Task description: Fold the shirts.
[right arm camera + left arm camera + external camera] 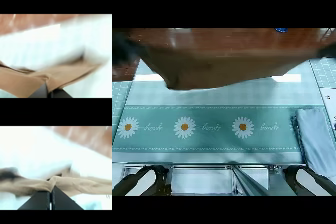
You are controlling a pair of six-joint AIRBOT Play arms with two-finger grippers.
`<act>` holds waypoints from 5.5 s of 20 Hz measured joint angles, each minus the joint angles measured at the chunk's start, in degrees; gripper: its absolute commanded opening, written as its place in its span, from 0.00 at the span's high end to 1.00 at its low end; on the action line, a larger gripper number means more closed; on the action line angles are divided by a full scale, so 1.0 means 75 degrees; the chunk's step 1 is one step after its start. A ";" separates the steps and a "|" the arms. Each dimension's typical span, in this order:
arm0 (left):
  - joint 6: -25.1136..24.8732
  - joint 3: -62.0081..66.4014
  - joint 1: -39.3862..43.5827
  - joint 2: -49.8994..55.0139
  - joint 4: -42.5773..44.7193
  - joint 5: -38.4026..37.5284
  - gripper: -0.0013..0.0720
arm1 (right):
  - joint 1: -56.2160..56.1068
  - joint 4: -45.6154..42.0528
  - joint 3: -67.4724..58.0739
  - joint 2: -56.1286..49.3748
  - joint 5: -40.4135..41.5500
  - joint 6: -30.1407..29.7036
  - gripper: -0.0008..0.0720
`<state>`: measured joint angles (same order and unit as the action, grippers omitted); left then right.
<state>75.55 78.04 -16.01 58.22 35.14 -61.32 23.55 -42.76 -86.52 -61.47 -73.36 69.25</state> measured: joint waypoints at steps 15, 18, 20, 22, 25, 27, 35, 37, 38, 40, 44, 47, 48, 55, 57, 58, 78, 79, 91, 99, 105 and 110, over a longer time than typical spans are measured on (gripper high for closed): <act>0.1620 0.4561 0.0041 -0.3171 0.5106 -0.2699 0.96 | -0.0405 -0.2742 -0.2964 0.2838 -0.1667 0.1434 0.95; 0.1897 0.4293 0.0067 -0.3360 0.5464 -0.3054 0.96 | -0.0408 -0.2713 -0.2244 0.3008 -0.1786 0.1498 0.95; 0.2092 0.3730 0.0073 -0.3372 0.5575 -0.3118 0.96 | -0.0408 -0.2573 -0.1539 0.3002 -0.1789 0.1498 0.95; 0.2226 0.2809 0.0073 -0.3244 0.5584 -0.3217 0.96 | -0.0414 -0.2285 -0.0743 0.2838 -0.1772 0.1370 0.95; 0.2302 0.0982 0.0102 -0.2757 0.5231 -0.2524 0.96 | -0.0705 -0.2014 0.0358 0.2200 -0.1326 0.1064 0.95; 0.2197 -0.0093 0.0189 -0.2119 0.4817 -0.1609 0.96 | -0.1169 -0.2005 0.0828 0.1332 -0.0831 0.0831 0.95; 0.1973 0.0003 0.0831 0.2331 0.4083 0.1288 0.96 | -0.2247 -0.1722 -0.0137 -0.3448 0.1711 0.0921 0.95; 0.2037 0.0554 0.0935 0.3334 0.3937 0.1335 0.96 | -0.2296 -0.1577 -0.0970 -0.4523 0.1784 0.1274 0.95; 0.2046 0.0743 0.0994 0.3716 0.3847 0.1320 0.96 | -0.2311 -0.1530 -0.1320 -0.4954 0.1711 0.1393 0.95; 0.2072 0.0985 0.1142 0.4304 0.3754 0.1227 0.96 | -0.2328 -0.1416 -0.1874 -0.5622 0.1483 0.1571 0.95; 0.1999 0.1186 0.1326 0.4794 0.3838 0.0810 0.96 | -0.2244 -0.1411 -0.2337 -0.6199 0.0638 0.1658 0.95; 0.1731 0.1215 0.1244 0.4922 0.4068 0.0105 0.96 | -0.2110 -0.1536 -0.2390 -0.6330 -0.0248 0.1396 0.95; 0.1661 0.1209 0.1198 0.4943 0.4185 -0.0137 0.96 | -0.2081 -0.1641 -0.2331 -0.6353 -0.0487 0.1355 0.95; 0.1469 0.0673 0.0935 0.5001 0.4660 -0.1055 0.93 | -0.2063 -0.2162 -0.1323 -0.6432 -0.1043 0.1230 0.94; 0.1466 0.0501 0.0930 0.5013 0.4739 -0.1116 0.43 | -0.2072 -0.2253 -0.1070 -0.6441 -0.1070 0.1233 0.41; 0.1463 0.0434 0.0950 0.5015 0.4741 -0.1198 0.29 | -0.2072 -0.2273 -0.0997 -0.6438 -0.1067 0.1265 0.43; 0.1067 -0.6414 -0.1172 0.0341 0.4097 -0.0819 0.29 | -0.0612 -0.1096 0.5808 -0.0600 0.1209 0.0755 0.43; 0.1119 -0.6604 -0.1137 0.0291 0.3841 -0.0662 0.29 | -0.0603 -0.0956 0.6044 -0.0431 0.1309 0.0694 0.43; 0.0912 -0.6907 -0.0192 0.0603 0.2218 0.0778 0.96 | -0.0248 -0.1813 0.7236 -0.0009 0.0673 0.1195 0.43; 0.0632 -0.6758 -0.0146 0.0612 0.2014 0.0589 0.96 | -0.1064 -0.0816 0.7912 -0.0682 0.1510 0.1285 0.52; 0.0440 -0.6379 -0.0154 0.0615 0.1996 0.0525 0.96 | -0.1763 -0.0050 0.7053 -0.1384 0.2891 0.0796 0.95; 0.0399 -0.4893 -0.0041 0.0702 0.2098 0.0472 0.96 | -0.1883 -0.0029 0.5493 -0.1515 0.2378 0.0571 0.95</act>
<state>78.54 41.34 -16.32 63.48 50.87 -57.78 9.43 -42.98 -45.32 -72.84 -55.53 73.54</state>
